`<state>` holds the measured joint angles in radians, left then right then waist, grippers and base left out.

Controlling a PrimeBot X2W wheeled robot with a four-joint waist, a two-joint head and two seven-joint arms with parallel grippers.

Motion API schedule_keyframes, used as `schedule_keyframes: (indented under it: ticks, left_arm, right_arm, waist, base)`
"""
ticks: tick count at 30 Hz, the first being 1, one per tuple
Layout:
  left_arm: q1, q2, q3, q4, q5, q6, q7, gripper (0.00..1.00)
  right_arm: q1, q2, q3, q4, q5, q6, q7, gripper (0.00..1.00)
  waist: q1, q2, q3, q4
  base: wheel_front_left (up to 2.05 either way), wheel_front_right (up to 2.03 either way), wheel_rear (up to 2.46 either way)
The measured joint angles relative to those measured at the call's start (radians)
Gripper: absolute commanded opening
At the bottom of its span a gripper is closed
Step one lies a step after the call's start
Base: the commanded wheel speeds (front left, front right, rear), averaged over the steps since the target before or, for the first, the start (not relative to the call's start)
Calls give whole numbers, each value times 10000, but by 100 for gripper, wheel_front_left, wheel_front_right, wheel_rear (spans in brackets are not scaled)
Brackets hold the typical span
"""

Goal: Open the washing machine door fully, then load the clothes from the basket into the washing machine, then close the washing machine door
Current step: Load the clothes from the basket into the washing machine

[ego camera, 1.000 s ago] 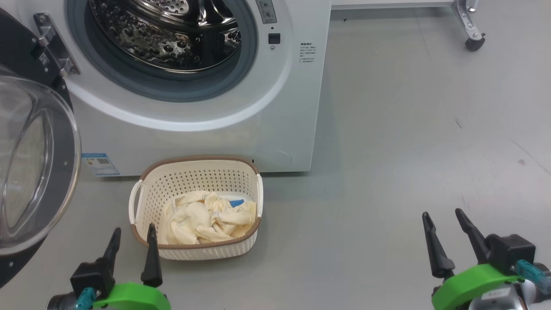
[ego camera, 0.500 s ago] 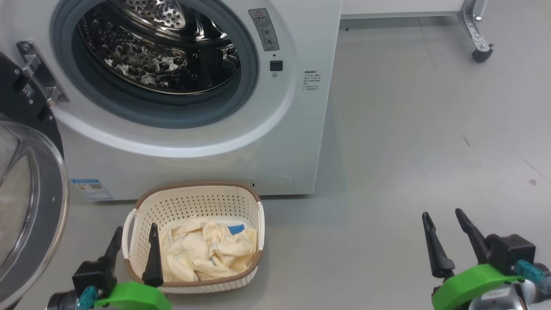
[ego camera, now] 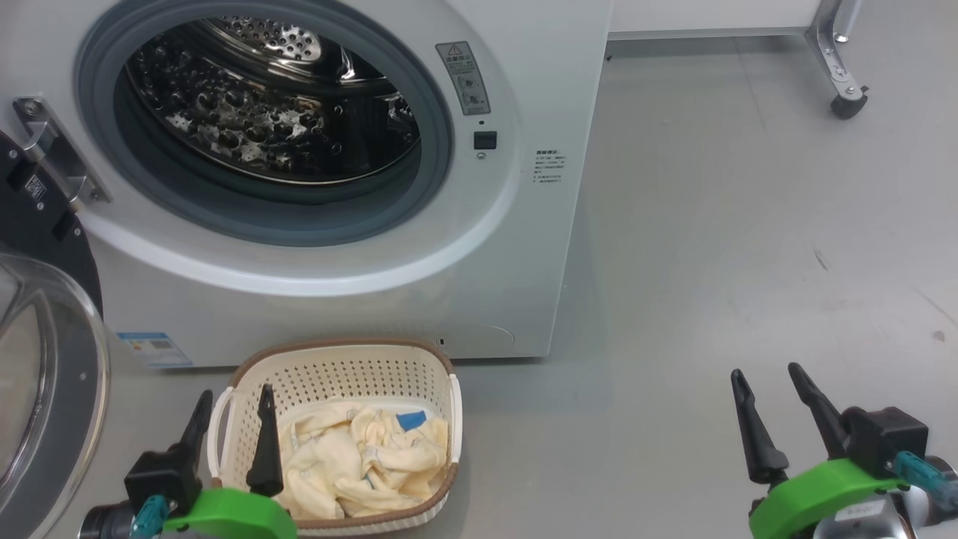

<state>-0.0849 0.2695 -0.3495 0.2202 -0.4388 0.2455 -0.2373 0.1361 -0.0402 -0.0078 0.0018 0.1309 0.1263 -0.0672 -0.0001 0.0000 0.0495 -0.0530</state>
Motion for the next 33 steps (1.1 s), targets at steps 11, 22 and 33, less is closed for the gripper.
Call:
schedule_keyframes:
  ticks: [11,22,33]
  left_arm:
    - [-4,-8,-98,31,-10,-13,-4,100]
    - [-25,-21,-238,196,-42,-33,0,100]
    - [-748,-393,-765,1461,-403,-602,370,100]
  right_arm:
    - [-5,0,-2,52,2,2,-2,100]
    - [-4,0,2,48,0,2,0,100]
    - [-71,0,121,15,-2,0,0,100]
  waist:
    - [0,0,-16,-26]
    - [0,0,-3,-9]
    - [1,0,376,-125]
  base:
    - [0,0,0]
    - [0,0,0]
    - [0,0,0]
